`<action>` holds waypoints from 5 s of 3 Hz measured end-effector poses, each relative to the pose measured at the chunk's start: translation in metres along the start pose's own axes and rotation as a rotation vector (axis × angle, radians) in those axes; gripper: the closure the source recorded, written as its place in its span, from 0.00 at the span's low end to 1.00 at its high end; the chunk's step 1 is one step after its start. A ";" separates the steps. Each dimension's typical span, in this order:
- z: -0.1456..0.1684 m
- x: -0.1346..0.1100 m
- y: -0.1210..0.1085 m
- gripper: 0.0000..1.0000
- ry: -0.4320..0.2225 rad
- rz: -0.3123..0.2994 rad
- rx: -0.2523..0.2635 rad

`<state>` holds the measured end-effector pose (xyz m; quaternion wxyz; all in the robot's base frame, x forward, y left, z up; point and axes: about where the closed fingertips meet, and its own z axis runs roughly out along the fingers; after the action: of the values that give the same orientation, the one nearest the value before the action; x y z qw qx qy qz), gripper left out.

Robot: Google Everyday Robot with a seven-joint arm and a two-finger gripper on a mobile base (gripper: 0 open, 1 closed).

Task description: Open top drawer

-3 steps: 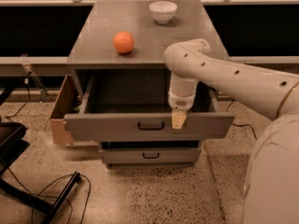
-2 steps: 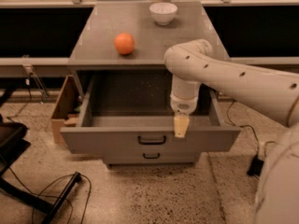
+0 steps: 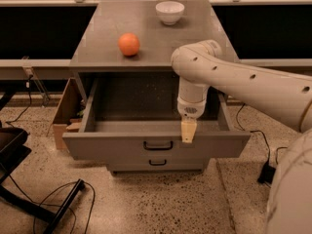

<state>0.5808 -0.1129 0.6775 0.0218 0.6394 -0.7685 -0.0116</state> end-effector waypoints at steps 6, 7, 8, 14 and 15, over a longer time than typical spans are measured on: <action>-0.012 0.013 0.092 0.22 -0.045 0.058 0.018; -0.020 0.028 0.179 0.46 -0.042 0.112 -0.012; -0.003 0.049 0.248 0.69 -0.014 0.151 -0.069; -0.059 -0.020 0.046 0.00 0.041 -0.066 0.289; -0.021 -0.013 0.022 0.00 0.073 -0.011 0.251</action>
Offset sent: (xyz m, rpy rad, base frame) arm 0.0000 0.0000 0.0000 0.0000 0.0000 0.0000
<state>0.5625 -0.0961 0.6994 -0.0304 0.6411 -0.7592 0.1080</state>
